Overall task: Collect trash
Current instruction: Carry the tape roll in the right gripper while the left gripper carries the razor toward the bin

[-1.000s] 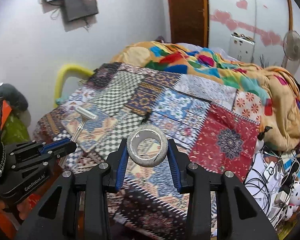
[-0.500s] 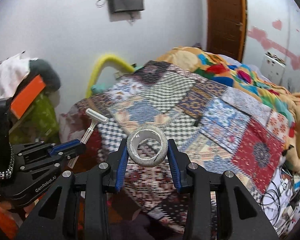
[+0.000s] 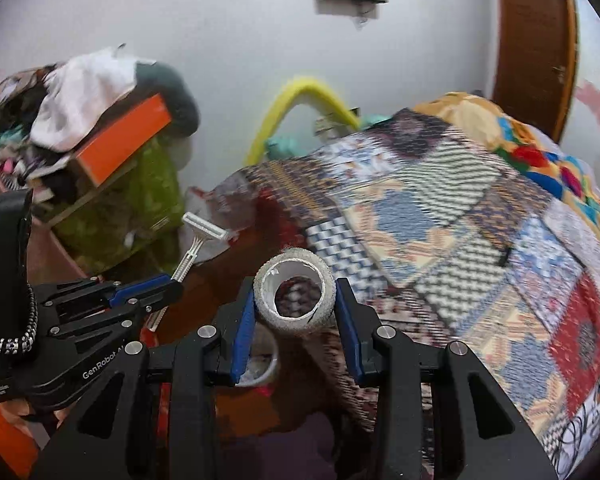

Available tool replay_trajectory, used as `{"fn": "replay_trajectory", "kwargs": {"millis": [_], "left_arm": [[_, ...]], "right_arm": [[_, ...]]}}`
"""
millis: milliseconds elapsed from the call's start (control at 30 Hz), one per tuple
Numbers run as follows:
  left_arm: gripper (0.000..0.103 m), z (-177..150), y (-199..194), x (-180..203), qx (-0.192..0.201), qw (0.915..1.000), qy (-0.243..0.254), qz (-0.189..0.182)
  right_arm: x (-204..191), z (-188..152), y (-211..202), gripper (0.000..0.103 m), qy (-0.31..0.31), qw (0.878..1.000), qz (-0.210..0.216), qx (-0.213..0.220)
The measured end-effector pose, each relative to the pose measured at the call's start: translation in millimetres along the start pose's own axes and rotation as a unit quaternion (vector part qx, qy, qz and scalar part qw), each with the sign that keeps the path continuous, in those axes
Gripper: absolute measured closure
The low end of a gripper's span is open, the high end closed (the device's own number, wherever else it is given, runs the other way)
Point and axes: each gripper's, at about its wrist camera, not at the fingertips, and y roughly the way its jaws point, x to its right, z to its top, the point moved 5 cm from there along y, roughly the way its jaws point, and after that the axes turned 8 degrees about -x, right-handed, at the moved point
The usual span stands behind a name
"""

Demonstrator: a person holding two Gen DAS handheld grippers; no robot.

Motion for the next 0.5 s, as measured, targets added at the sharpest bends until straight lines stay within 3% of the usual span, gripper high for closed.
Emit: {"fn": "replay_trajectory", "kwargs": {"millis": [233, 500], "left_arm": [[0.095, -19, 19, -55, -0.025, 0.9984, -0.048, 0.016], [0.095, -43, 62, -102, -0.07, 0.9928, -0.095, 0.02]], "right_arm": [[-47, 2, 52, 0.068, -0.034, 0.998, 0.035, -0.048], [-73, -6, 121, 0.068, -0.034, 0.989, 0.069, -0.123]]}}
